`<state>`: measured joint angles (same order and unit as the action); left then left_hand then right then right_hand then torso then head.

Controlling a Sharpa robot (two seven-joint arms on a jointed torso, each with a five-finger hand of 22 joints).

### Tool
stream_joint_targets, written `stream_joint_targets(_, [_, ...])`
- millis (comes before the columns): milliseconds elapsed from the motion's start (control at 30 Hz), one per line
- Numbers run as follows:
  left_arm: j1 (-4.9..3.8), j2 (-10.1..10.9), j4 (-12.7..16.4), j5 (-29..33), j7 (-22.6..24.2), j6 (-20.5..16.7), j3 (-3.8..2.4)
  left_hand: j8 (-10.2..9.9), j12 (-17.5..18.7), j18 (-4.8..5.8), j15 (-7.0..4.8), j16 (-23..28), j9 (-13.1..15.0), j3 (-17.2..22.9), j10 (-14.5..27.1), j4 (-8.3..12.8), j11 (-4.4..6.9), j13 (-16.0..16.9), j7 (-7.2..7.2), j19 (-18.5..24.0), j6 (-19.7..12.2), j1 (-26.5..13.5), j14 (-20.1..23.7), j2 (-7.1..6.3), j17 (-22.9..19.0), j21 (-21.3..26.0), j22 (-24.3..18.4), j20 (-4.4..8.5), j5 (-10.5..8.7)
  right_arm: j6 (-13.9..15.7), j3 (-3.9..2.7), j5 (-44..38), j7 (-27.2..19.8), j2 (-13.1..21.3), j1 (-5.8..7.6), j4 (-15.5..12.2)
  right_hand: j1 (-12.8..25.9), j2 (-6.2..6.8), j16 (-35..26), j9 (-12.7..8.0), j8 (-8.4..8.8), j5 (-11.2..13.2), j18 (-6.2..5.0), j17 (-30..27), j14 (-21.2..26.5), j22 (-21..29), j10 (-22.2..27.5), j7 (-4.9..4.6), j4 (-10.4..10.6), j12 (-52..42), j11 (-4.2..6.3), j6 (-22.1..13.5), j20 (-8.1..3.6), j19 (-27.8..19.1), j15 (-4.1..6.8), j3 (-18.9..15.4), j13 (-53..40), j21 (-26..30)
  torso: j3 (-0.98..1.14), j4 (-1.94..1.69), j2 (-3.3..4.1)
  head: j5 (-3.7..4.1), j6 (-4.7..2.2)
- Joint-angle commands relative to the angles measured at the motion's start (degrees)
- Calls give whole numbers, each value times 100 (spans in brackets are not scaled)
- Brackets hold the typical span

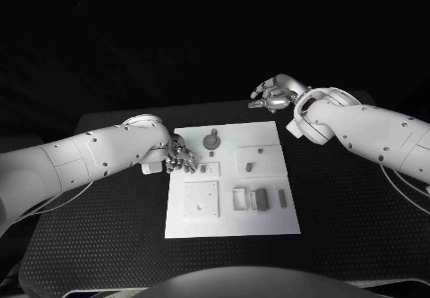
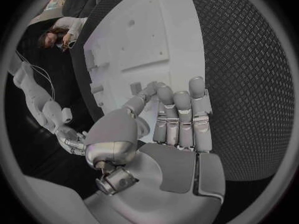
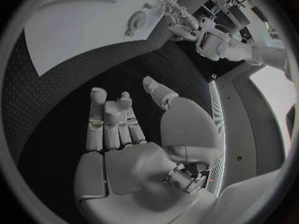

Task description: Assemble the parts on the task board

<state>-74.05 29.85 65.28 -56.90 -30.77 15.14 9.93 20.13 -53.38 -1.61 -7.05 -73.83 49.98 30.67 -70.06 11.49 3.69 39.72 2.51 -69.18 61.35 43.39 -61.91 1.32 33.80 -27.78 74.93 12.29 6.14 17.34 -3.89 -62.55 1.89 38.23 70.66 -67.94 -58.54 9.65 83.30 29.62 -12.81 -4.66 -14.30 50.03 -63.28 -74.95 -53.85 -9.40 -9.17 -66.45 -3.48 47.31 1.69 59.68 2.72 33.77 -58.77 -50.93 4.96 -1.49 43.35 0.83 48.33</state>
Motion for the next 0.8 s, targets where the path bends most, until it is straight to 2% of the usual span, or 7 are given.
stream_joint_targets(33, [50,-25,10,27,-48,122,27,-71,41,-40,-1,15,9,-39,68,-31,-14,11,20,53,-56,-198,45,-104,2,47,91,22,29,-51,-2,-10,-59,1,-2,-6,47,7,-35,-6,-1,15,-70,-6,49,-103,34,-54,16,-36,-4,4,-36,10,-8,-5,6,35,2,0,0,1,11])
stream_joint_targets(167, [50,-33,9,41,-43,119,27,-103,38,-37,-1,14,26,-53,91,-57,-20,17,28,68,-66,-318,68,-189,6,56,96,24,22,-55,-2,-10,-60,2,-2,-7,48,10,-37,-6,0,15,-70,-7,51,-103,36,-55,16,-34,-4,2,-35,7,-9,-5,7,37,4,3,-1,5,14])
stream_joint_targets(367, [50,-36,9,41,-42,122,27,-108,36,-39,-3,11,32,-46,93,-52,-19,19,27,68,-64,-327,70,-208,8,55,97,28,18,-58,-2,-10,-60,2,-2,-7,50,10,-43,-7,1,14,-70,-10,57,-101,40,-55,18,-32,-5,0,-34,1,-10,-4,9,42,4,2,-1,10,11])
stream_joint_targets(533, [50,-27,7,18,-58,83,27,-120,13,-39,-9,-12,79,81,86,175,-8,31,18,53,-25,-143,66,-74,19,33,112,33,50,-62,-2,-10,-58,4,-2,-2,51,9,-47,-8,0,14,-70,-12,60,-100,41,-56,19,-31,-5,0,-33,-2,-10,-2,10,46,5,3,0,9,8])
stream_joint_targets(800, [50,-29,16,8,-14,22,27,-155,11,-34,-9,-13,120,167,86,366,-14,31,22,41,-19,32,65,-90,16,20,109,33,73,-73,-2,-10,-59,0,-2,-1,51,7,-52,-9,0,13,-70,-14,63,-99,43,-56,20,-31,-6,-1,-31,-6,-11,-1,11,49,-4,-3,2,18,9])
